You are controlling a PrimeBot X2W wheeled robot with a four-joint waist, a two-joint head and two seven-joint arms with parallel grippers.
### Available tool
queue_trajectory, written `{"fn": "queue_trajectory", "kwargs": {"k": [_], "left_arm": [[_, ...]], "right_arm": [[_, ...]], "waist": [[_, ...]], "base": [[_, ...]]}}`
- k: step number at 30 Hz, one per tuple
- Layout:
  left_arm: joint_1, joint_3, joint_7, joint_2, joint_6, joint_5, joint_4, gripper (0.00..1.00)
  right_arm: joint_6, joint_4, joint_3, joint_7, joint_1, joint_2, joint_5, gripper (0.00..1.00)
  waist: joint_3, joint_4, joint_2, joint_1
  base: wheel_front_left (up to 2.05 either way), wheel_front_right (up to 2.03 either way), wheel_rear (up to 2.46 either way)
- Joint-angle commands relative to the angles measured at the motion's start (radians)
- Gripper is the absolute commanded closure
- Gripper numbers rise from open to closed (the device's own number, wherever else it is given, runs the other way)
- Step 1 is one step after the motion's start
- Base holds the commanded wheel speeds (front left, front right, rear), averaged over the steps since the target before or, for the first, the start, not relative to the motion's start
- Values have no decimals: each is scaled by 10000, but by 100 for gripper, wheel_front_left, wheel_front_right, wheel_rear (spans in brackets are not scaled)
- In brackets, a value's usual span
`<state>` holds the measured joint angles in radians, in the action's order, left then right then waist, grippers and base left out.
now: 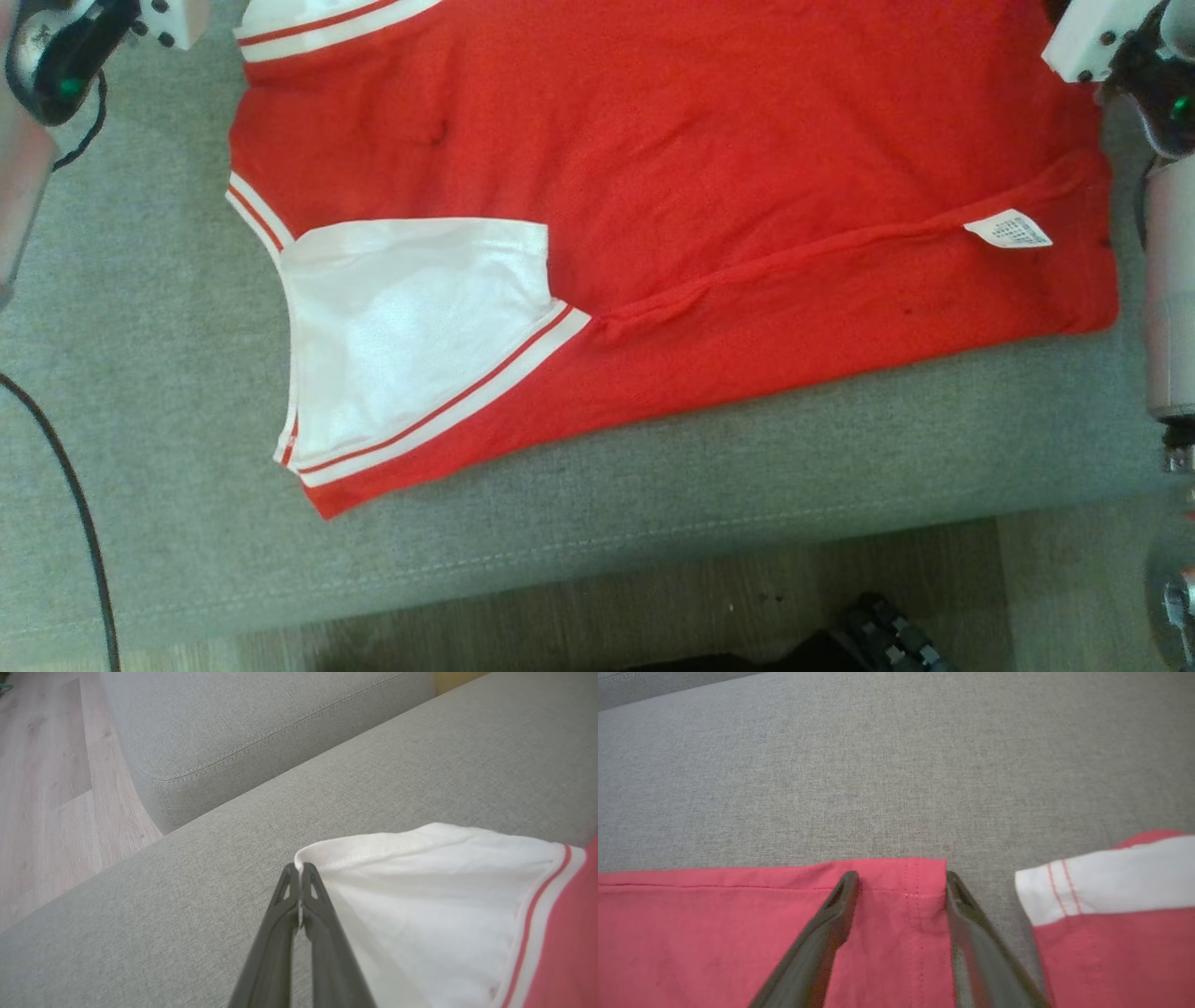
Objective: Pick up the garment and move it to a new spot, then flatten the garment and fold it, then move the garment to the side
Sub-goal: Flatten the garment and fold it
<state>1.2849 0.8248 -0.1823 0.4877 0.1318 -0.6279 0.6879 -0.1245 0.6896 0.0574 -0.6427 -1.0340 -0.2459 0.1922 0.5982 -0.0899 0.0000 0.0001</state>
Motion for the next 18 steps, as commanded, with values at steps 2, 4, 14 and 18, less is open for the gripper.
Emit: {"fn": "queue_trajectory", "kwargs": {"k": [2,4,14,18], "left_arm": [[572,-302,107,440,-13,-26,-115,100],[590,-279,213,474,-13,-23,-68,100],[1153,-380,1638,526,-276,397,157,100],[1376,-500,2144,458,-378,421,344,100]], "right_arm": [[-62,-230,163,139,-297,-34,111,100],[-62,-134,231,201,-379,-17,210,100],[-62,-33,162,1248,-1063,-163,913,100],[-62,21,111,1603,-1204,-247,1022,100]], "waist": [[-28,13,0,-1],[-63,16,0,-1],[-155,56,0,-1],[-203,129,0,-1]], "base": [[0,0,0],[0,0,0],[0,0,0],[0,0,0]]}}
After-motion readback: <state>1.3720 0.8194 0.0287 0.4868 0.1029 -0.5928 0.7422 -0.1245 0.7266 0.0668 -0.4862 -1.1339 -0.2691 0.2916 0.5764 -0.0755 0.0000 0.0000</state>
